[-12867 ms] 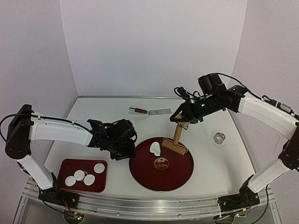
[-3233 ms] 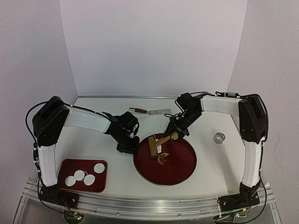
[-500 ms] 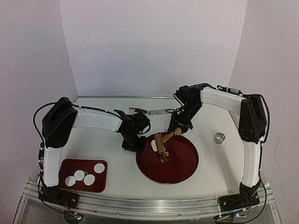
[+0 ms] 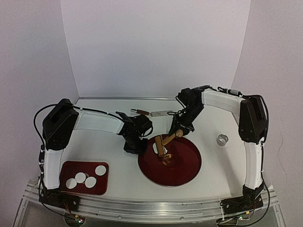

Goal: Roll out the dumpling wrappers from the dough

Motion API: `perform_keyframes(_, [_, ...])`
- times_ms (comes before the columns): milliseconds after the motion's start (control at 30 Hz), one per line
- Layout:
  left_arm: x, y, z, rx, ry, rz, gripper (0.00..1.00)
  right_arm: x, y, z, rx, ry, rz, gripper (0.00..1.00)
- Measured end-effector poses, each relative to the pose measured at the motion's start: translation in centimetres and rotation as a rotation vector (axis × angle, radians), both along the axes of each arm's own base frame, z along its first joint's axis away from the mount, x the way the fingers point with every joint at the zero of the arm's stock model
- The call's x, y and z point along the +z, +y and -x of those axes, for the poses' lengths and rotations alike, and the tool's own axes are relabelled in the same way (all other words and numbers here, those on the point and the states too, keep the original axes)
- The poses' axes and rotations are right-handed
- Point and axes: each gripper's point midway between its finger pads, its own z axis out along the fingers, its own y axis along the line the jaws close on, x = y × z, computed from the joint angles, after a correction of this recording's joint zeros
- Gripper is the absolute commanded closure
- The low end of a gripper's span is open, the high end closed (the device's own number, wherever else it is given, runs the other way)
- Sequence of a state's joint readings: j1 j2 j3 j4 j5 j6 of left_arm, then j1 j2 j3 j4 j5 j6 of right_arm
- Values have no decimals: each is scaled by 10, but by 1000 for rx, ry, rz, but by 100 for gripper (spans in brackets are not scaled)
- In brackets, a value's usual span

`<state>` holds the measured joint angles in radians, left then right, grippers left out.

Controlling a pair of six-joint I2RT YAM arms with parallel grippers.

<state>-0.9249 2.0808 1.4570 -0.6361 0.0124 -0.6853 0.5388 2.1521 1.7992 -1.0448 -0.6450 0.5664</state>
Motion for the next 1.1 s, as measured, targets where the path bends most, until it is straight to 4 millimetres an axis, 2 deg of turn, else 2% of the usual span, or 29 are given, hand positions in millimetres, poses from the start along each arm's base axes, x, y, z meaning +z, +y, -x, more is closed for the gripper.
perform_keyframes(600, [0, 0, 0, 5, 1, 1, 100, -6, 4, 0, 0, 32, -15, 100])
perform_keyframes(867, [0, -7, 2, 17, -3, 45, 100, -8, -16, 2, -43, 33, -61, 100])
perform_keyframes(1100, [-1, -8, 3, 23, -3, 51, 100, -15, -23, 3, -60, 53, -105, 100])
